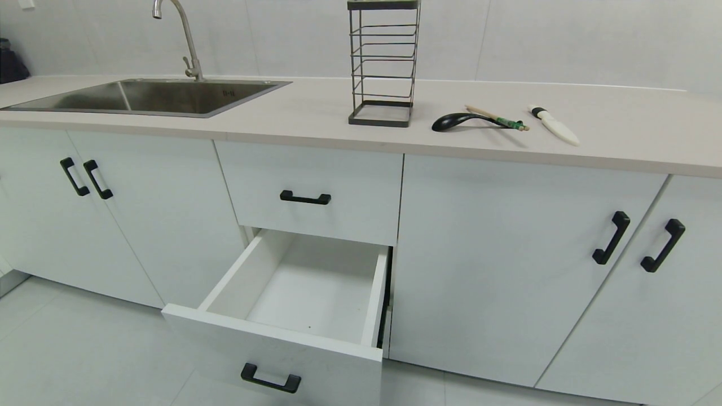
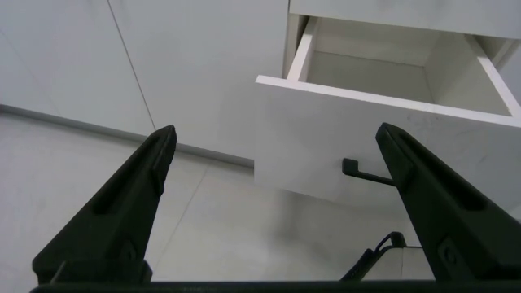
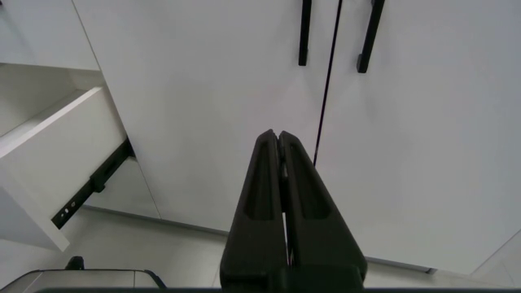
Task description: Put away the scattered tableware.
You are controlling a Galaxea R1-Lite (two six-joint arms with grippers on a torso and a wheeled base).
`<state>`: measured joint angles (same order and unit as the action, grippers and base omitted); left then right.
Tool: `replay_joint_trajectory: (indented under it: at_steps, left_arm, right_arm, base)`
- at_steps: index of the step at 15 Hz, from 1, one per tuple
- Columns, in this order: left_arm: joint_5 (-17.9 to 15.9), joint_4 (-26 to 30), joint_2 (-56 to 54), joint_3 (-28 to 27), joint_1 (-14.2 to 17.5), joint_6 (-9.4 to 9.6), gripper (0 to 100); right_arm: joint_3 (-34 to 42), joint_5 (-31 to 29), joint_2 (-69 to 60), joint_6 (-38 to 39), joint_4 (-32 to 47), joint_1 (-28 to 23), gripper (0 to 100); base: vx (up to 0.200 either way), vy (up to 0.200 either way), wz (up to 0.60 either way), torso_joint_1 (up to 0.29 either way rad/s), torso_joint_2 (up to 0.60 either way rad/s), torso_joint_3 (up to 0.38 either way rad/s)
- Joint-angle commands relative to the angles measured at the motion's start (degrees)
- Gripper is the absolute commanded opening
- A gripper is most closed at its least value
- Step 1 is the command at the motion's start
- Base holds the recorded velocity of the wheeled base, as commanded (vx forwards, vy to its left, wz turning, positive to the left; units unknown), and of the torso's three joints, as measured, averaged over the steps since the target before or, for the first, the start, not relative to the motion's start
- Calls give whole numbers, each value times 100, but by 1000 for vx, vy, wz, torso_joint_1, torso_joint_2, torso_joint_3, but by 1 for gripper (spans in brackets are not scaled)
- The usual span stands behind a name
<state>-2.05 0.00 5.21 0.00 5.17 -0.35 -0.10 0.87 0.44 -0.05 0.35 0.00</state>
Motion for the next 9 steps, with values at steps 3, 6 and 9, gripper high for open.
replay_joint_trajectory:
  at_steps: [3, 6, 9]
  left_arm:
    - [47, 0, 33, 0, 10, 9, 100]
    - [29, 0, 33, 0, 10, 18, 100]
    - [38, 0, 33, 0, 10, 18, 100]
  right_arm:
    - [1, 1, 9, -4, 0, 0, 0]
    - [1, 1, 9, -4, 0, 0, 0]
    - [1, 1, 0, 5, 0, 0, 0]
  base:
    - [0, 0, 0, 96, -96, -21]
    - [0, 0, 0, 235, -80, -137]
    - [0, 0, 0, 180, -373, -155]
